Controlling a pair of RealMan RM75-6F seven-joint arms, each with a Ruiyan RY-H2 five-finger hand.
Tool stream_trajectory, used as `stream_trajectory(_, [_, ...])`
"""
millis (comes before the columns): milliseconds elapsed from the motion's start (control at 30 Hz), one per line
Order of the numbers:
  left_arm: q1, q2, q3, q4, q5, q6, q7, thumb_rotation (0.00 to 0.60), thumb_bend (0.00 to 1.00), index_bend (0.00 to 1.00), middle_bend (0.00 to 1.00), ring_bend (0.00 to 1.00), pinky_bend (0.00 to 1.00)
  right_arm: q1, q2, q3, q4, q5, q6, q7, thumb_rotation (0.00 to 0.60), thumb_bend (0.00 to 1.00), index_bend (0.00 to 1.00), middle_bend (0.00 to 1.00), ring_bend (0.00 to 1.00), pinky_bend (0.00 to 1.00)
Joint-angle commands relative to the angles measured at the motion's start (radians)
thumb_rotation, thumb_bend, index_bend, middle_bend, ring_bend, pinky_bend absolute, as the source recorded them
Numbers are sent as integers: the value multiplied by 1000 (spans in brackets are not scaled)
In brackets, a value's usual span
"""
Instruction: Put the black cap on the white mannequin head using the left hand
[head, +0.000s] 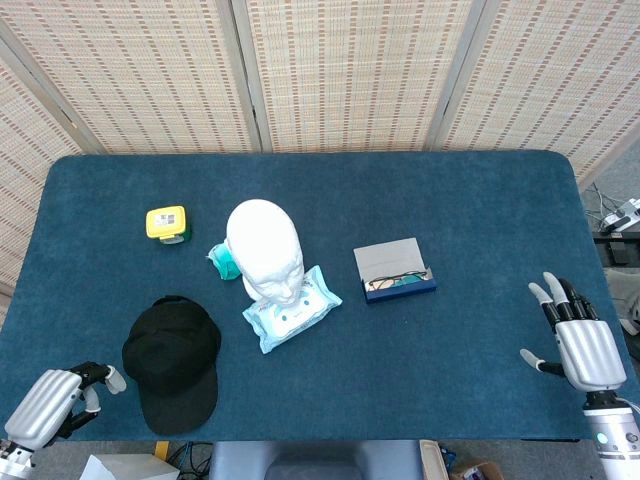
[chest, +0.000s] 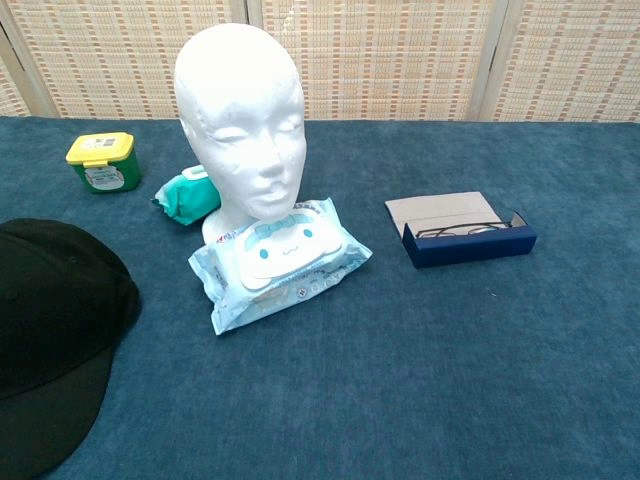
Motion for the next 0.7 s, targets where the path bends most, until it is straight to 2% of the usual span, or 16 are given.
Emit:
stream_trajectory(33, [-17, 30, 33, 5, 54, 8, -85, 600, 947, 493, 532, 436, 593, 0, 0, 1, -1, 1, 0, 0, 600, 0, 0, 33, 0, 159])
stream_trajectory(433, [-97, 55, 119, 29, 212, -34, -291, 600, 947, 493, 532, 436, 593, 2, -1, 2, -1, 5, -4, -1, 600, 0, 0, 33, 0, 159])
stream_trajectory(700, [-132, 21, 136, 34, 212, -107, -265, 600, 947, 477, 529, 436, 593, 2, 1, 3, -2, 7, -5, 2, 600, 0, 0, 33, 0, 159])
